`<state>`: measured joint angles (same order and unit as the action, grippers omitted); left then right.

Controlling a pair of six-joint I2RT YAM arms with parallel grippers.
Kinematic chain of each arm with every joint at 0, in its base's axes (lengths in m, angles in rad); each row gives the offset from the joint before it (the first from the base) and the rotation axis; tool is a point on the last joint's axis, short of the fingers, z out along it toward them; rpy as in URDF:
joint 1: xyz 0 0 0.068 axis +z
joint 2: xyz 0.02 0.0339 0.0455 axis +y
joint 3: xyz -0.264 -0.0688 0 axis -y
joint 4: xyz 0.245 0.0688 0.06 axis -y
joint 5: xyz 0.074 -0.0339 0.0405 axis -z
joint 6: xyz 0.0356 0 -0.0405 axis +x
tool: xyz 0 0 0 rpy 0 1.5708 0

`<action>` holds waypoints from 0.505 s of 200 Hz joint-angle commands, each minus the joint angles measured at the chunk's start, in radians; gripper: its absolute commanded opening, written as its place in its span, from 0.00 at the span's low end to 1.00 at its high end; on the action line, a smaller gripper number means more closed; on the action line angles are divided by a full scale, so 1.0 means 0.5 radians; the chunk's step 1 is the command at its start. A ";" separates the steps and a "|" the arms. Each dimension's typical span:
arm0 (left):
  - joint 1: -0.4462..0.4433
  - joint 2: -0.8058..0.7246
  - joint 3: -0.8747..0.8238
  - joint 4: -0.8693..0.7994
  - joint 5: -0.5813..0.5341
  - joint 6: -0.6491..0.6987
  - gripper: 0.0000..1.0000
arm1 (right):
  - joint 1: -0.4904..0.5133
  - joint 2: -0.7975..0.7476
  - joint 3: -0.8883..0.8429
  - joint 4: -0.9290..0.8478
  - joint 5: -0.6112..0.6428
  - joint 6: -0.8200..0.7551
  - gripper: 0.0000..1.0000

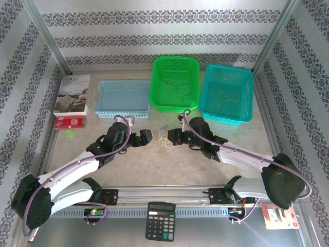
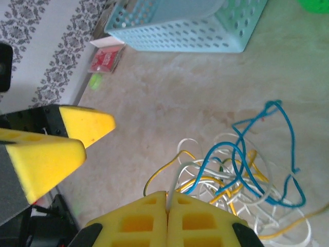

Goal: Untangle the cables

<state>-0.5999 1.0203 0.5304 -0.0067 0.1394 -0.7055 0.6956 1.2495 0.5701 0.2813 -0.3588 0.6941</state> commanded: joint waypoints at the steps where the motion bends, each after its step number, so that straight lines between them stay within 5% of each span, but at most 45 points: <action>1: 0.022 0.012 0.065 0.093 0.042 0.044 1.00 | -0.028 0.048 -0.010 0.104 -0.088 0.000 0.23; 10: 0.021 0.018 0.068 0.080 0.028 0.044 1.00 | -0.036 0.059 -0.023 0.064 -0.061 -0.012 0.39; 23: 0.022 0.024 0.071 0.072 0.013 0.042 1.00 | -0.047 0.051 -0.063 0.074 -0.031 -0.005 0.47; 101: 0.025 0.027 0.071 0.063 -0.004 0.058 1.00 | -0.205 -0.238 -0.191 -0.229 0.333 -0.005 0.48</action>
<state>-0.5999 1.0290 0.5354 -0.0013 0.1455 -0.7040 0.6289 1.1831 0.4965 0.2340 -0.2836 0.7013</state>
